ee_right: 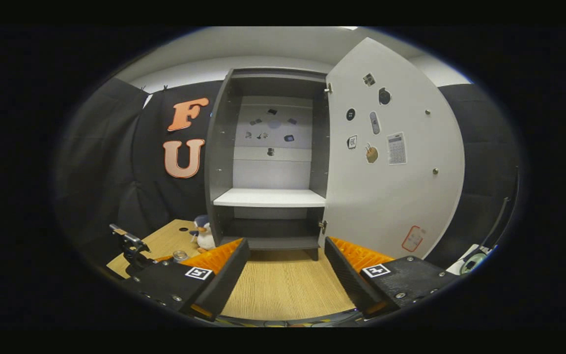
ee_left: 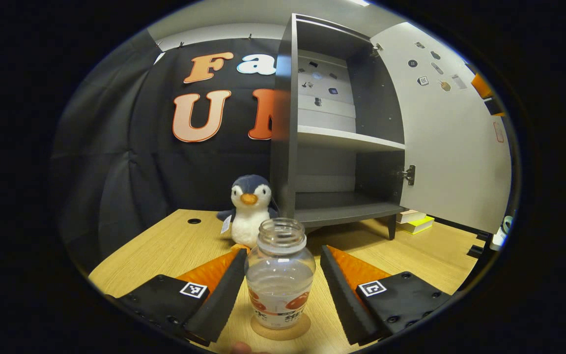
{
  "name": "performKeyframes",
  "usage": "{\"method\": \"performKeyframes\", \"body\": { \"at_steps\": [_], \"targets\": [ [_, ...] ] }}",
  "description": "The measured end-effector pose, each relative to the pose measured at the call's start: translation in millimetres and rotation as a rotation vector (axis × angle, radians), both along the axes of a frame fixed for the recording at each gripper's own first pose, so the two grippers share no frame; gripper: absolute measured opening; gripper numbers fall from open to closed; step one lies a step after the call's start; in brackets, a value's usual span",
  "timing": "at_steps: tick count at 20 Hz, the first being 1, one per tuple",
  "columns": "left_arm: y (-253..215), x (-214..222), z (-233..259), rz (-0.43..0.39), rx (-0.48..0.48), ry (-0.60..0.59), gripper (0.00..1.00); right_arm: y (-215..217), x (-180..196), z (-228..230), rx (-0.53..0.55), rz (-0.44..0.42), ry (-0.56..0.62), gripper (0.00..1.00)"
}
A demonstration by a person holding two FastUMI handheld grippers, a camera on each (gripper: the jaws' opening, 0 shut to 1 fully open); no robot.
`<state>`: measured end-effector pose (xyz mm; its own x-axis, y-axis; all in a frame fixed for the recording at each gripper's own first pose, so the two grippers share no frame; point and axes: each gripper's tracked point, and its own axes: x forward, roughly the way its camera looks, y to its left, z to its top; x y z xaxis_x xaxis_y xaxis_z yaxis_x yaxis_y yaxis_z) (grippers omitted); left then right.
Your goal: Open the cabinet door with the right hand, grasp the bottle in the cabinet with the left hand and place it on the coaster, then close the cabinet door with the right hand.
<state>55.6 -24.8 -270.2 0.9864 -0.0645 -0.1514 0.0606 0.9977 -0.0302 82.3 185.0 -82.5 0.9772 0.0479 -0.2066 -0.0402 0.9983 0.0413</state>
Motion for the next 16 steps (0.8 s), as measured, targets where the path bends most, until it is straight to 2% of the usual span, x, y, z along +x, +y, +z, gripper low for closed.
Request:
{"method": "performKeyframes", "body": {
  "at_steps": [1, 2, 3, 9, 10, 11, 16],
  "targets": [
    [-1, 1, 6, -0.002, 0.0, -0.001, 0.96, -2, 0, 2, 0.002, -0.002, -0.002, 0.95],
    [-1, 2, 11, -0.002, 0.002, 0.001, 0.96, -3, 0, 5, 0.004, -0.001, -0.005, 1.0],
    [-3, 1, 17, -0.006, 0.005, 0.005, 0.96, -5, 0, 8, 0.004, -0.001, -0.009, 0.95],
    [-2, 2, 81, 0.023, 0.057, -0.024, 0.96, -29, -6, 32, -0.03, -0.006, -0.006, 0.95],
    [-4, 1, 94, 0.024, 0.061, -0.027, 0.96, -35, -7, 35, -0.037, -0.013, -0.006, 1.0],
    [-3, 0, 107, 0.03, 0.071, -0.028, 0.96, -41, -9, 39, -0.043, -0.02, -0.007, 0.95],
    [-1, -7, 166, 0.058, 0.12, -0.031, 0.96, -75, -20, 58, -0.056, -0.074, -0.018, 0.95]
  ]
}}
